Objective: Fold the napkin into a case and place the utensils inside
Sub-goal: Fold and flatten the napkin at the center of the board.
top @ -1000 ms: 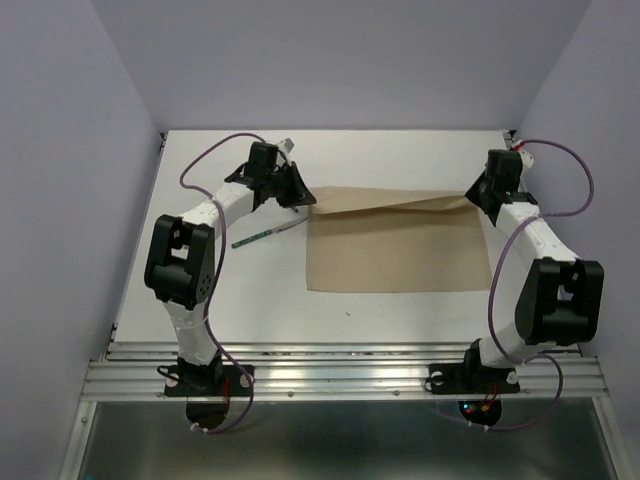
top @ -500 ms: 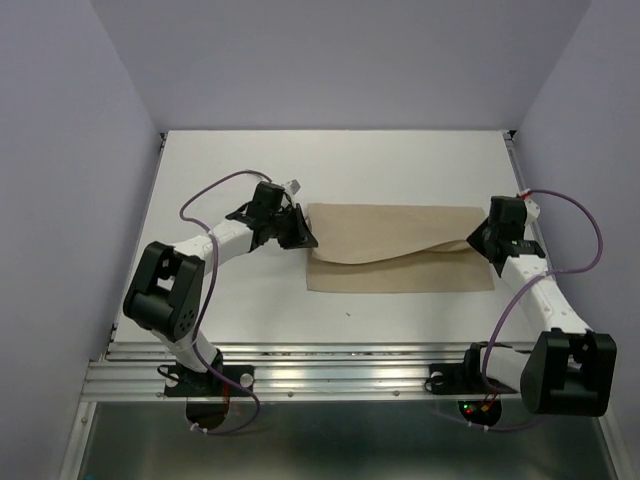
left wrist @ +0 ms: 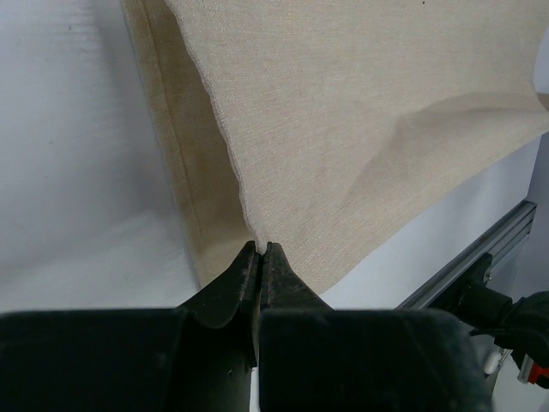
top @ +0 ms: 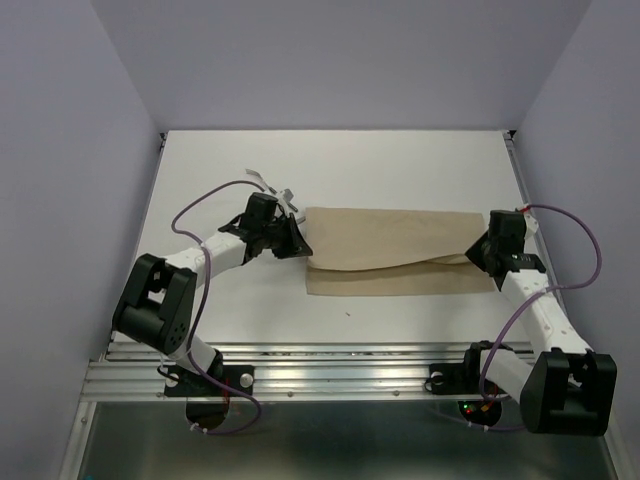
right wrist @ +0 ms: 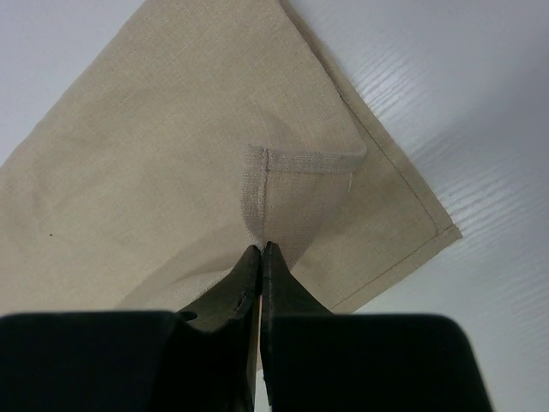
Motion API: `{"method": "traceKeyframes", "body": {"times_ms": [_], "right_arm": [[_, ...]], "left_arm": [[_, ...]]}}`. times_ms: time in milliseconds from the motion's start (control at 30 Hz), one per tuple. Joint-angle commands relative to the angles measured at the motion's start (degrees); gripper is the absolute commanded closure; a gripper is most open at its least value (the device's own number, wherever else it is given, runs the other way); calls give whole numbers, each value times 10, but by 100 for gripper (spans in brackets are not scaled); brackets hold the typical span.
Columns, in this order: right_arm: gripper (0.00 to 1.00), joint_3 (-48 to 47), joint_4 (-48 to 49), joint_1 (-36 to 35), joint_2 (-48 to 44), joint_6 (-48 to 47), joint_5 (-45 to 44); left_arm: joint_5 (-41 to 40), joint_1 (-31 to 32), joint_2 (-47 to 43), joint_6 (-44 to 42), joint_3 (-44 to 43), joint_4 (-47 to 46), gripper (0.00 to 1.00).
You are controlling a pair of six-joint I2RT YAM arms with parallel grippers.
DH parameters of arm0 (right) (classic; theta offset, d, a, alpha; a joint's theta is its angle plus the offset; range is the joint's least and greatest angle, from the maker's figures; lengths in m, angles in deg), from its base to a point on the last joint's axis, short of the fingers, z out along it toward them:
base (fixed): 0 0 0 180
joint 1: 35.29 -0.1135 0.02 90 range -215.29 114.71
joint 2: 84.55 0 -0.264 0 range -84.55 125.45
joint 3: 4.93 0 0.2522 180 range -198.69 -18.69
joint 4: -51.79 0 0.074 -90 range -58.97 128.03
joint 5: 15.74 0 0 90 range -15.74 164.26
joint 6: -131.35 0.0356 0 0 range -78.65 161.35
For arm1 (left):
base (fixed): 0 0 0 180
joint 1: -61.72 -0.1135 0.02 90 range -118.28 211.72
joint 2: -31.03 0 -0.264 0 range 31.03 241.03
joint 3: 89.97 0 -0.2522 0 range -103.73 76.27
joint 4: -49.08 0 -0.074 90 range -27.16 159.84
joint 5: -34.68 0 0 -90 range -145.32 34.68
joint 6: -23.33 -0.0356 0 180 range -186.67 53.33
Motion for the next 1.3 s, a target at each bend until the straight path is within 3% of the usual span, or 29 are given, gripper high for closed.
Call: {"method": "traceKeyframes", "body": {"times_ms": [0,333,767,1267], "right_arm": [[99,8,-2,5,-14,6,9],[99,12,0,5,-15,10,10],[99,-41,-10,5,-27,7,-9],[99,26,-28,5,-45,22,-8]], "left_arm": [[-1,-1,-30,0,17,-16,100],[12,2,-57,4,42,-14,100],[22,10,-118,4,9,36,100],[36,42,-97,7,108,-2,100]]}}
